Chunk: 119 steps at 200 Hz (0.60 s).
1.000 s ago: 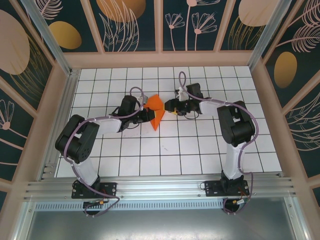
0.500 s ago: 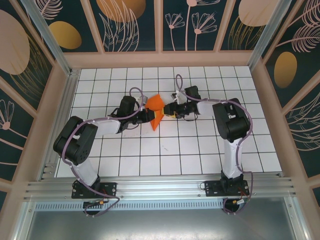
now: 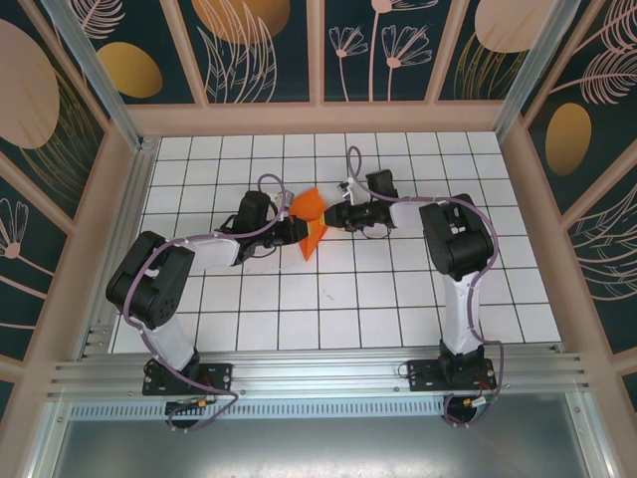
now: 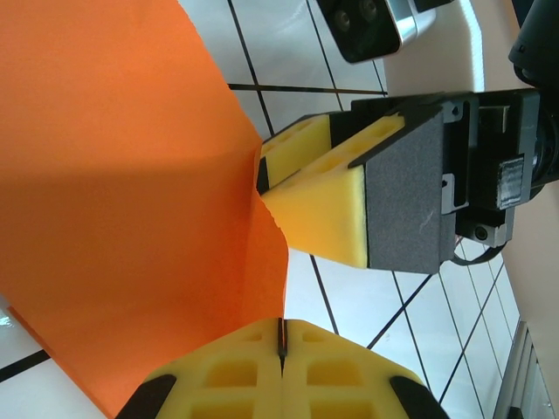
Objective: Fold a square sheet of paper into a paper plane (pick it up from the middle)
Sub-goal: Fourth fold the wing at the center of the table.
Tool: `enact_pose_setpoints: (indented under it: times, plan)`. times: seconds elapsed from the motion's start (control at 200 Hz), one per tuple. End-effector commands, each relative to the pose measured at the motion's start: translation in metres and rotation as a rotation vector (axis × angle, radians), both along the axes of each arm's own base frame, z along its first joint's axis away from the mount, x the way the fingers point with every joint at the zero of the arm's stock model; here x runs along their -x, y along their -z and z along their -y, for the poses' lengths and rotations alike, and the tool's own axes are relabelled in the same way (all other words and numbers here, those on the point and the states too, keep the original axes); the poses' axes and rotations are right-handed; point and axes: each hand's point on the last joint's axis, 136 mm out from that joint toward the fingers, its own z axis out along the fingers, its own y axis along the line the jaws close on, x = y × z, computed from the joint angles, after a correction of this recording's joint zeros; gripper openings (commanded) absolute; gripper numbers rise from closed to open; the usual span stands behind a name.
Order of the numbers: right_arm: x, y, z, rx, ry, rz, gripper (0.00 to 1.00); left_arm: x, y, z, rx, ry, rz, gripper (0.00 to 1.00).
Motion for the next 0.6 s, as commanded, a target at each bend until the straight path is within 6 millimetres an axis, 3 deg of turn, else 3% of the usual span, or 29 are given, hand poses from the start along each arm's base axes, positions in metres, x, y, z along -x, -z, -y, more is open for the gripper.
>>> enact_pose_setpoints:
  times: [0.0, 0.59]
  plan:
    - [-0.005, -0.008, -0.008, -0.057, -0.013, 0.055, 0.42, 0.002, -0.005, 0.001, 0.005, 0.015, 0.024, 0.0]
    - [0.0, -0.005, -0.012, -0.059, -0.007, 0.065, 0.26, -0.005, 0.015, -0.014, -0.088, -0.075, -0.016, 0.0]
